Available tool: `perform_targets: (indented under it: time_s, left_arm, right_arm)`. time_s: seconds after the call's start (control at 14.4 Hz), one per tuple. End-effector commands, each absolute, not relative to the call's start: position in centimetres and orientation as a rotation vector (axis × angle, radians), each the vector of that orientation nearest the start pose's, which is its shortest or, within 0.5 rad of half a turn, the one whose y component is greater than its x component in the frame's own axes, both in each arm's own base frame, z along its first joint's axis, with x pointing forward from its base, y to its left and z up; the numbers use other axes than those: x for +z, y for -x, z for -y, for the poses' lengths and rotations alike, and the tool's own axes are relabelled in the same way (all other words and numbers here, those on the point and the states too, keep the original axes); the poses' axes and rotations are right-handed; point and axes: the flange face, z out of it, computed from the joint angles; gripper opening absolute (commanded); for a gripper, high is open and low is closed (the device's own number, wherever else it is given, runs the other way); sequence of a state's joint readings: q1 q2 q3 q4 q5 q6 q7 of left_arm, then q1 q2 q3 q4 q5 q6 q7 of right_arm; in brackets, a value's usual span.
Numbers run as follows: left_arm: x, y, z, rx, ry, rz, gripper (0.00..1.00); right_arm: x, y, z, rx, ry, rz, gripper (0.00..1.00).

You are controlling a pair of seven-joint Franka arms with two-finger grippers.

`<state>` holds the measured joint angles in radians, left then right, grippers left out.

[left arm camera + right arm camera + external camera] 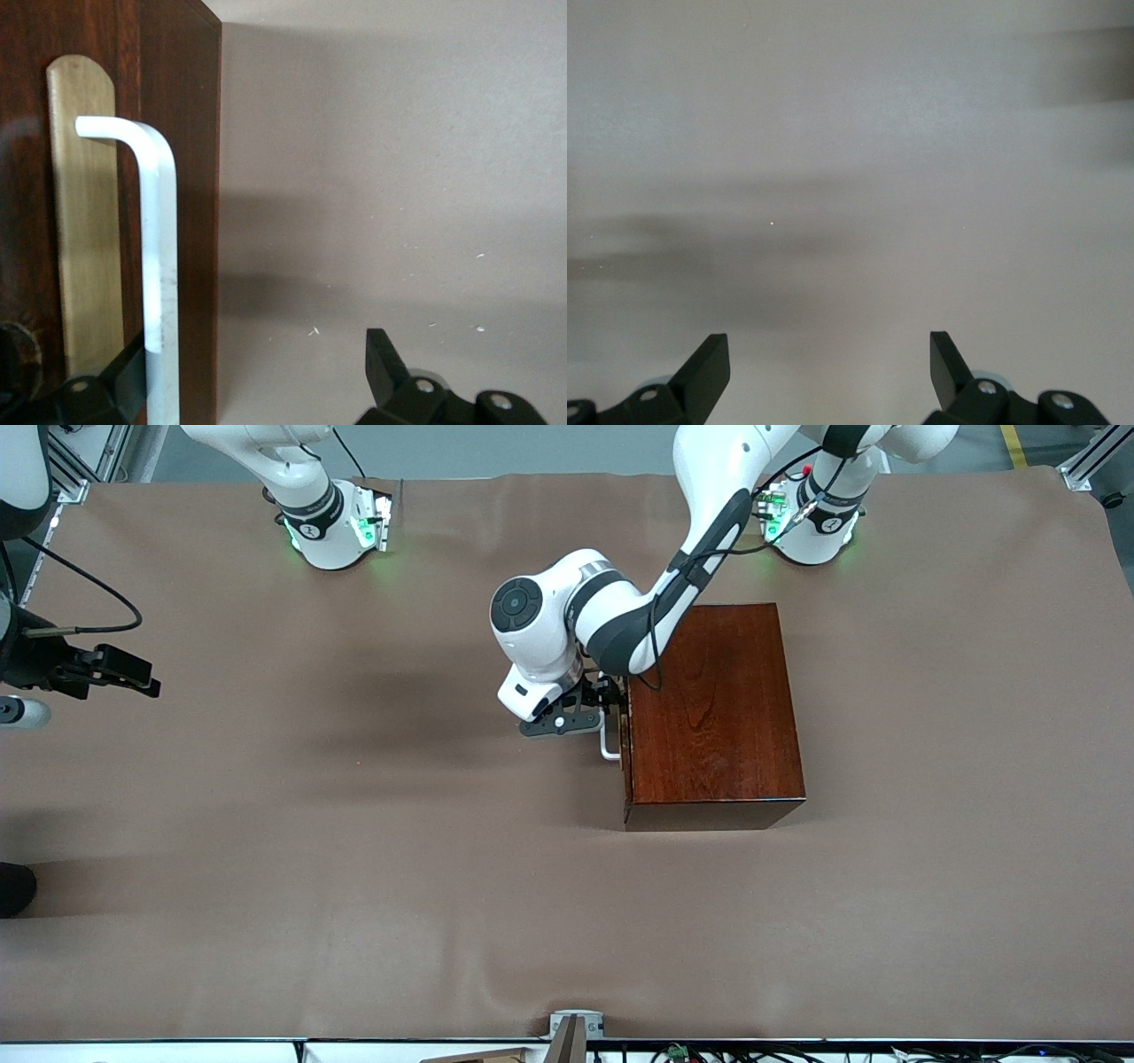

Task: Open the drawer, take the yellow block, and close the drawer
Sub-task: 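Pull the drawer open by its handle with the left gripper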

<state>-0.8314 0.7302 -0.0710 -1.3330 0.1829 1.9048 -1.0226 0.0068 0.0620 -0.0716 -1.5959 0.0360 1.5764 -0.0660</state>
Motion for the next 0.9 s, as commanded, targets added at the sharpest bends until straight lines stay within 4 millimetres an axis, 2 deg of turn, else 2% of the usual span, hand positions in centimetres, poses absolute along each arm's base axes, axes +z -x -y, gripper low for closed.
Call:
perform_targets:
  time_s: [0.0, 0.28, 0.83]
  left_arm:
    - [28.1, -46.0, 57.2, -0.078, 2.993, 0.117, 1.0]
    - [28.7, -46.1, 58.1, -0.042, 3.067, 0.174, 1.0]
    - [28.0, -45.9, 59.2, -0.073, 3.122, 0.167, 1.0]
  right_arm:
    - [58.0, -56.5, 3.1, 0.129, 3.111, -0.014, 1.0]
    - [58.1, -56.5, 3.2, 0.126, 3.111, -0.016, 1.0]
    - [58.0, -56.5, 3.2, 0.129, 3.111, -0.016, 1.0]
